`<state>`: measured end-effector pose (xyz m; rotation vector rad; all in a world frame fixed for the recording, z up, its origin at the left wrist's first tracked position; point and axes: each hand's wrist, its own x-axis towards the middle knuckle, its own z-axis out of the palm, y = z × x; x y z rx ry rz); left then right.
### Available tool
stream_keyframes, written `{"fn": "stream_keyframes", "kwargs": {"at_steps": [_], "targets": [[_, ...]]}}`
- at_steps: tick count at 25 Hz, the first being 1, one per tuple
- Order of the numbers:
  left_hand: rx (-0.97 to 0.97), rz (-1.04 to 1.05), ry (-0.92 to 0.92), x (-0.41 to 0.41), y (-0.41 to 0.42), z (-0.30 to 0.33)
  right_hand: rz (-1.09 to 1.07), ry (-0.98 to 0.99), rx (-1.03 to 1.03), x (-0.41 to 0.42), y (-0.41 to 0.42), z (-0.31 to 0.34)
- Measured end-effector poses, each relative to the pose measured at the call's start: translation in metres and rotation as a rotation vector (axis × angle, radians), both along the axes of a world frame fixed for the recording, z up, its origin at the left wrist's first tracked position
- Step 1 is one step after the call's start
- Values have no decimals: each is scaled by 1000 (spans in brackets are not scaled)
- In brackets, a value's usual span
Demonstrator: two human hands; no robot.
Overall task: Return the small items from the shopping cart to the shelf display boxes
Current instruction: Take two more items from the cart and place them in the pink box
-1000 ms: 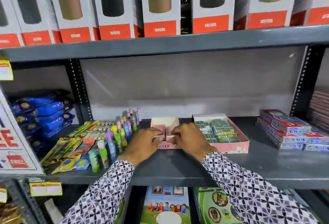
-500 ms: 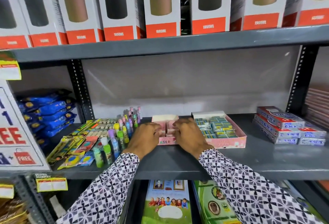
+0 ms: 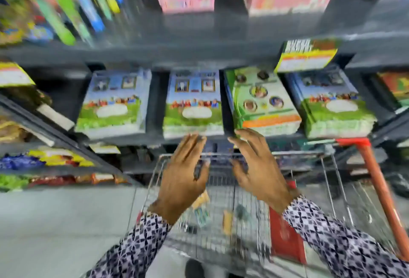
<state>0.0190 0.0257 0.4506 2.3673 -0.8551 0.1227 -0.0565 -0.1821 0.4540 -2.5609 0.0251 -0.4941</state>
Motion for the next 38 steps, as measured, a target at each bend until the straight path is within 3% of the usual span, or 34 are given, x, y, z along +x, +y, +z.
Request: {"fn": "stream_keyframes", "kwargs": {"at_steps": [3, 9, 12, 15, 18, 22, 26, 28, 32, 36, 38], "targets": [[163, 61, 259, -4, 7, -103, -45, 354, 104, -20, -3, -106], [552, -2, 636, 5, 11, -288, -23, 828, 151, -61, 14, -300], [644, -111, 690, 10, 7, -351, 48, 983, 120, -85, 25, -381], [700, 5, 596, 7, -1, -382, 75, 1085, 89, -97, 39, -432], [683, 11, 446, 1, -6, -402, 15, 1058, 45, -92, 52, -456], [630, 127, 562, 15, -3, -413, -67, 954, 49, -64, 55, -461], [787, -294, 456, 29, 9, -428, -70, 895, 46, -50, 49, -467], [816, -364, 468, 27, 12, -437, -50, 895, 61, -52, 49, -474], [706, -279, 409, 21, 3, -435, -60, 857, 75, -51, 49, -476], [664, -197, 520, 26, 6, -411, -30, 729, 79, -45, 46, -435], [614, -167, 593, 23, 4, -367, 17, 644, 90, -41, 44, -387]]}}
